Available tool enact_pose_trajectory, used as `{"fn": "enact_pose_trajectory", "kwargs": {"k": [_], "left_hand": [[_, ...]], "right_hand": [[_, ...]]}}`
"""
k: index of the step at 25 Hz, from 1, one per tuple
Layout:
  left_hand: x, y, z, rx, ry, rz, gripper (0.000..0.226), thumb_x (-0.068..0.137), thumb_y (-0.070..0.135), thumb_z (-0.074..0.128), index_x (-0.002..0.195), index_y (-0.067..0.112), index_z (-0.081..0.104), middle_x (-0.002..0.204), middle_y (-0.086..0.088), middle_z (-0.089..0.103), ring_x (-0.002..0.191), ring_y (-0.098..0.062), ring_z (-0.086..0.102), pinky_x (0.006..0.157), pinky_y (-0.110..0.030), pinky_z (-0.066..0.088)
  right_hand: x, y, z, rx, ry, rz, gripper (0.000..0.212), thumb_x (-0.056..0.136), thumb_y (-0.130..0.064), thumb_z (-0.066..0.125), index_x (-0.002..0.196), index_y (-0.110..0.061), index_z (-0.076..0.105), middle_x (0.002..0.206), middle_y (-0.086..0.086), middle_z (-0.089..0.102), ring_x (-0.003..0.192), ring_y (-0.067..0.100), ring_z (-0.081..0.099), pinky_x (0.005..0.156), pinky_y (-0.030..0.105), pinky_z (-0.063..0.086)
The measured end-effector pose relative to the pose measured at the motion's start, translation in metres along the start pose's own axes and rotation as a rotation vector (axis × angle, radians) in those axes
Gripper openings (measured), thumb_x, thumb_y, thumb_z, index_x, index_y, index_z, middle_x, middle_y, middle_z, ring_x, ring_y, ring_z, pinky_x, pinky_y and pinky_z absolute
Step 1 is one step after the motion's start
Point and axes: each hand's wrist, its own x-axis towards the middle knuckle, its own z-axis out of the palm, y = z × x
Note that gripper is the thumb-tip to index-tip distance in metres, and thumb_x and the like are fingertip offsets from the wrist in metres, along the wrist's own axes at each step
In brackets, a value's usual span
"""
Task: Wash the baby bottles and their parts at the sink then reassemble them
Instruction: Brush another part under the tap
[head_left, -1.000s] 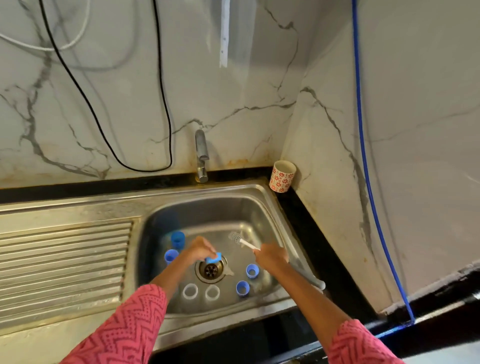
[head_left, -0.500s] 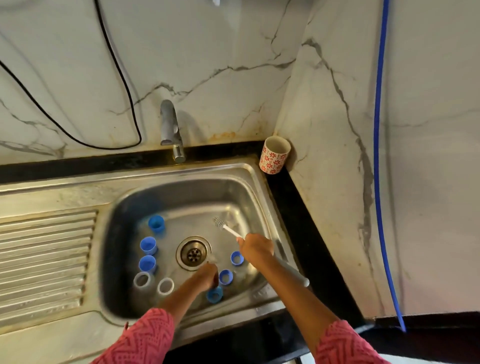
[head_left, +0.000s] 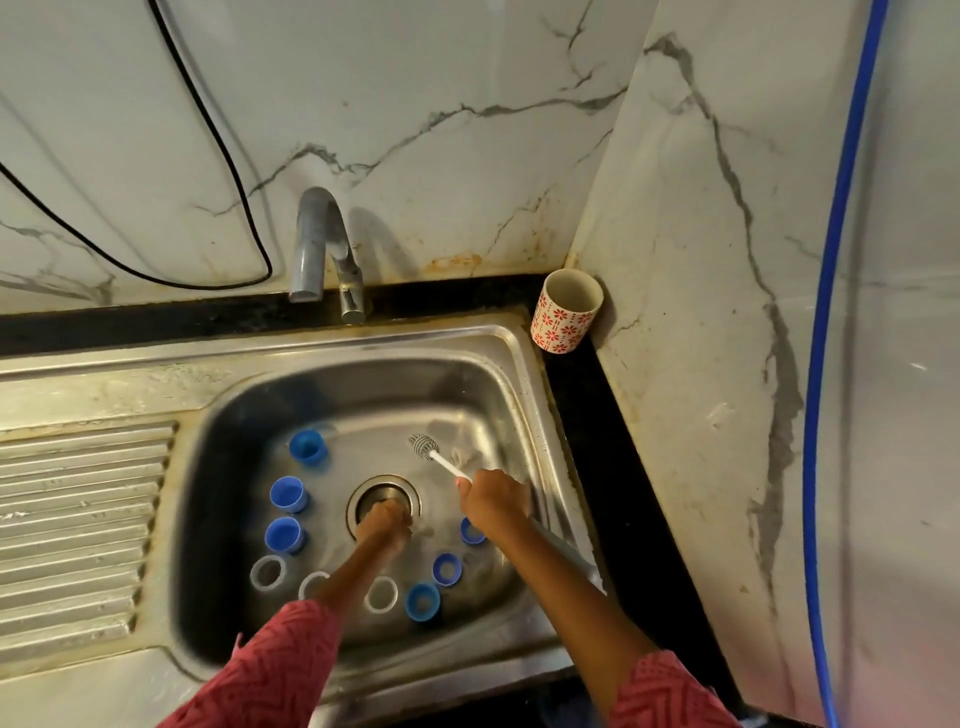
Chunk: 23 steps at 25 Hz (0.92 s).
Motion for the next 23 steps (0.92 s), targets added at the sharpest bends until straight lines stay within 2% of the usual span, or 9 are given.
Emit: {"fn": "enact_pose_trajectory", "kwargs": {"k": [4, 8, 12, 16, 18, 19, 21, 22, 23], "left_hand": [[0.013, 0.003, 0.012, -0.007, 0.022, -0.087, 0.024, 0.091, 0.023, 0.052, 0.113, 0.018, 0.059, 0.121, -0.004, 0.06, 0.111, -0.023, 0.058, 0.087, -0.03, 0.047], [0.024, 0.012, 0.021, 0.0, 0.001, -0.098, 0.028, 0.091, 0.033, 0.054, 0.112, 0.017, 0.06, 0.121, -0.006, 0.06, 0.113, -0.025, 0.056, 0.093, -0.033, 0.044], [0.026, 0.014, 0.019, -0.101, 0.012, -0.062, 0.031, 0.089, 0.037, 0.056, 0.103, 0.011, 0.065, 0.112, -0.007, 0.062, 0.104, -0.024, 0.059, 0.084, -0.029, 0.044], [0.02, 0.012, -0.017, -0.386, 0.136, -0.106, 0.033, 0.094, 0.028, 0.047, 0.085, 0.002, 0.065, 0.093, -0.016, 0.064, 0.088, -0.027, 0.058, 0.077, -0.031, 0.043], [0.021, 0.012, -0.053, -0.778, 0.217, -0.198, 0.025, 0.092, 0.019, 0.054, 0.07, 0.007, 0.055, 0.08, -0.016, 0.058, 0.062, -0.018, 0.057, 0.069, -0.032, 0.045], [0.023, 0.012, -0.074, -0.972, 0.249, -0.208, 0.023, 0.091, 0.012, 0.056, 0.069, 0.01, 0.049, 0.079, -0.016, 0.055, 0.055, -0.015, 0.056, 0.066, -0.032, 0.048], [0.032, 0.015, -0.121, -1.196, 0.325, -0.159, 0.015, 0.09, 0.001, 0.052, 0.081, 0.011, 0.046, 0.083, -0.015, 0.054, 0.056, -0.018, 0.054, 0.054, -0.028, 0.051], [0.032, 0.019, -0.146, -1.279, 0.358, -0.125, 0.01, 0.091, 0.002, 0.051, 0.092, 0.011, 0.047, 0.085, -0.014, 0.053, 0.058, -0.019, 0.053, 0.05, -0.025, 0.049], [0.032, 0.025, -0.17, -1.253, 0.4, -0.076, 0.013, 0.091, 0.007, 0.054, 0.102, 0.012, 0.049, 0.088, -0.012, 0.053, 0.061, -0.019, 0.053, 0.052, -0.026, 0.047]], "right_hand": [[0.01, 0.0, 0.002, -0.025, -0.007, -0.018, 0.049, 0.102, -0.04, 0.03, 0.122, -0.005, 0.056, 0.122, 0.014, 0.061, 0.113, 0.029, 0.058, 0.088, 0.034, 0.044], [0.018, 0.002, 0.003, -0.02, -0.008, -0.014, 0.05, 0.102, -0.041, 0.03, 0.122, -0.004, 0.056, 0.121, 0.014, 0.062, 0.112, 0.028, 0.058, 0.085, 0.033, 0.045], [0.019, 0.007, 0.005, 0.006, -0.003, 0.0, 0.049, 0.102, -0.042, 0.03, 0.12, -0.005, 0.057, 0.119, 0.013, 0.063, 0.11, 0.028, 0.059, 0.084, 0.033, 0.045], [0.013, 0.007, 0.0, 0.014, 0.011, 0.001, 0.049, 0.102, -0.042, 0.03, 0.121, -0.005, 0.057, 0.119, 0.012, 0.062, 0.11, 0.027, 0.059, 0.084, 0.032, 0.045], [0.008, 0.003, -0.004, 0.031, 0.023, -0.003, 0.048, 0.102, -0.041, 0.031, 0.122, -0.006, 0.056, 0.12, 0.012, 0.062, 0.111, 0.027, 0.059, 0.083, 0.03, 0.044], [0.006, -0.001, -0.006, 0.032, 0.034, -0.009, 0.048, 0.102, -0.041, 0.031, 0.122, -0.006, 0.056, 0.12, 0.012, 0.062, 0.111, 0.027, 0.058, 0.084, 0.029, 0.044], [0.003, -0.008, -0.009, 0.024, 0.061, -0.028, 0.048, 0.101, -0.041, 0.031, 0.122, -0.007, 0.057, 0.121, 0.011, 0.062, 0.112, 0.026, 0.058, 0.085, 0.029, 0.044], [0.001, -0.013, -0.01, 0.018, 0.074, -0.043, 0.048, 0.101, -0.042, 0.03, 0.122, -0.007, 0.057, 0.122, 0.01, 0.061, 0.112, 0.026, 0.058, 0.087, 0.029, 0.044], [-0.001, -0.018, -0.012, 0.012, 0.081, -0.058, 0.049, 0.102, -0.042, 0.029, 0.122, -0.007, 0.057, 0.122, 0.01, 0.061, 0.113, 0.026, 0.058, 0.088, 0.03, 0.044]]}}
